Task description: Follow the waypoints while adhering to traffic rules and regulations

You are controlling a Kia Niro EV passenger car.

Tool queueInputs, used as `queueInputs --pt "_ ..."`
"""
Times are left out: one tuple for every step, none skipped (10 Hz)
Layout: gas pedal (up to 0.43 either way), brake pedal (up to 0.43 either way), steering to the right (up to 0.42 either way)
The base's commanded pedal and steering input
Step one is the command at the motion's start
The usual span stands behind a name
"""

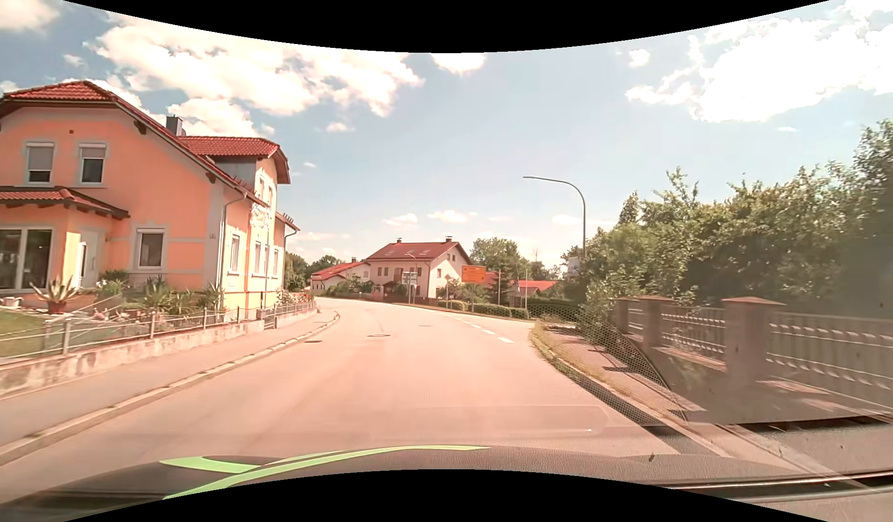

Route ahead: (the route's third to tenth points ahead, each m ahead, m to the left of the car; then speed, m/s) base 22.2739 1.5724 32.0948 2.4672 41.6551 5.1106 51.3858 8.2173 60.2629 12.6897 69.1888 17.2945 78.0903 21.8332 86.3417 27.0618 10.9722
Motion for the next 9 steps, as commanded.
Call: queueInputs --pt "0.028 0.000 -0.012" --pt "0.047 0.000 -0.012" --pt "0.059 0.000 -0.014" --pt "0.067 0.000 -0.014" --pt "0.087 0.000 -0.015" --pt "0.087 0.000 -0.016" --pt "0.087 0.000 -0.016" --pt "0.087 0.000 -0.018" --pt "0.098 0.000 -0.020"
